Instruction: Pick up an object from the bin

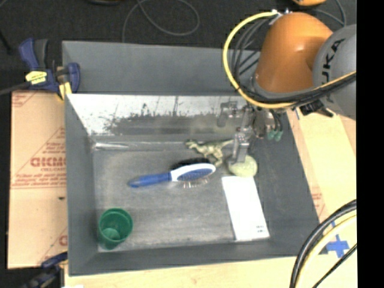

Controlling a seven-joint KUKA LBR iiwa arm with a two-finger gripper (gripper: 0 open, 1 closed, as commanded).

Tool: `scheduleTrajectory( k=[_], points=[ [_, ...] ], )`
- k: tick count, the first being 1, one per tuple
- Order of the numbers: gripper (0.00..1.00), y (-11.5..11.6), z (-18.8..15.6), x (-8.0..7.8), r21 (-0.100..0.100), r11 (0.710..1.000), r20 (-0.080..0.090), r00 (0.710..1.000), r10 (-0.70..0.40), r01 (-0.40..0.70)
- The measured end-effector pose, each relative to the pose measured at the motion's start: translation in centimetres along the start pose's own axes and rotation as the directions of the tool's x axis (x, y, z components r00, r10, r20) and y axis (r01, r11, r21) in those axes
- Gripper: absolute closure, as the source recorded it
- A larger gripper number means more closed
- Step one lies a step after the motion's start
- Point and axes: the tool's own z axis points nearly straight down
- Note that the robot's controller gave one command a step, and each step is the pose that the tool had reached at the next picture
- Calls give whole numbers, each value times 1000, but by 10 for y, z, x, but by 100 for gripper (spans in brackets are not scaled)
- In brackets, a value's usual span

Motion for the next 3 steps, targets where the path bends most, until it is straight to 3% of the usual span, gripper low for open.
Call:
scheduleTrajectory(
  k=[1, 2, 3],
  points=[
    [0, 0, 0, 0, 0, 1000, 0, 1000, 0, 0],
    [0, 18, 19, 19, 2, 989, 6, 989, -150, 150],
    [0, 38, 39, 34, -3, 955, -3, 955, -295, 295]
  ],
)
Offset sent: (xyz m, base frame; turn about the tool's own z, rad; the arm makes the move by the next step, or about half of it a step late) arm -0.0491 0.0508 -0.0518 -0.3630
